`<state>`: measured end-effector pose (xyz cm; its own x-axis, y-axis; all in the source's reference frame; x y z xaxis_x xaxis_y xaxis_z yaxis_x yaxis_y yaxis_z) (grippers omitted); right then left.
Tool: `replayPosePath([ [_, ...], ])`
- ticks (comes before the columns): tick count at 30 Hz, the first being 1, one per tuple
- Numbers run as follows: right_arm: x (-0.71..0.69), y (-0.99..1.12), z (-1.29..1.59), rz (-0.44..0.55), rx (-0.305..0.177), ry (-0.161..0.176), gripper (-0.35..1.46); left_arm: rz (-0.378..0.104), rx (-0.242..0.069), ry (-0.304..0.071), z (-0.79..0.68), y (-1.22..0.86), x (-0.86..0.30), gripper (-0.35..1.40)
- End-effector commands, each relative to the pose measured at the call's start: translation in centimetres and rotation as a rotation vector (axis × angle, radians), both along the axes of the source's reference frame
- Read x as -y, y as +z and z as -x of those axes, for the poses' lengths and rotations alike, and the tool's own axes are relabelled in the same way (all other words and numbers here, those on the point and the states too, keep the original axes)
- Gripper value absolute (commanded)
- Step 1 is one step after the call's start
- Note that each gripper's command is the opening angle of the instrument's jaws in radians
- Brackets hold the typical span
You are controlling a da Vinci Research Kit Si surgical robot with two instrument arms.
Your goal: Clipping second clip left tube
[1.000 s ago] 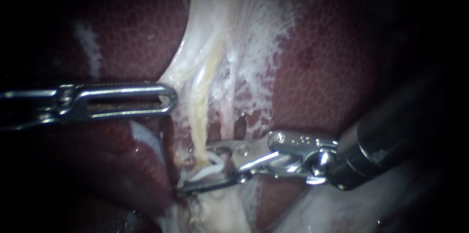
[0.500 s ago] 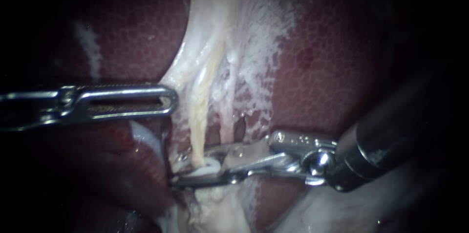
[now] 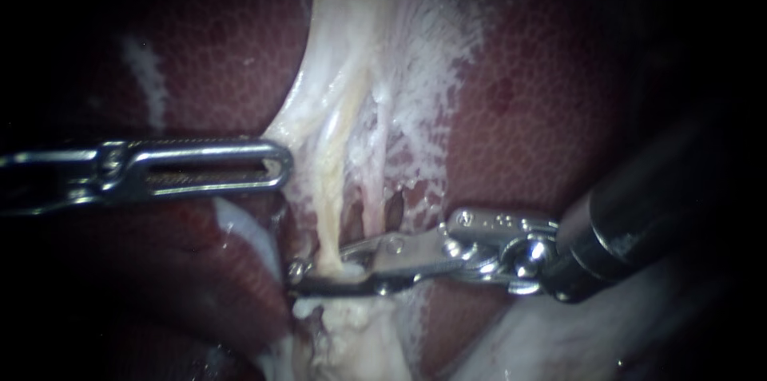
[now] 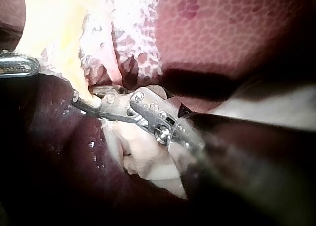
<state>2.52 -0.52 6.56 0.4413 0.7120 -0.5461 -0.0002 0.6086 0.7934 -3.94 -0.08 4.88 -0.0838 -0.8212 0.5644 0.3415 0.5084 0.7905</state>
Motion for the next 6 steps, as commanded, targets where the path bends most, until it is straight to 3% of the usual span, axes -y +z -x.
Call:
replayPosePath([
  [1,0.00,0.00,0.00,0.000,0.000,0.000,-0.35,0.000,0.000,0.000,0.00,0.00,0.00,-0.35],
  [6,0.01,-0.01,0.00,0.000,-0.001,0.000,-0.35,0.000,0.000,0.000,0.01,0.01,-0.01,-0.35],
])
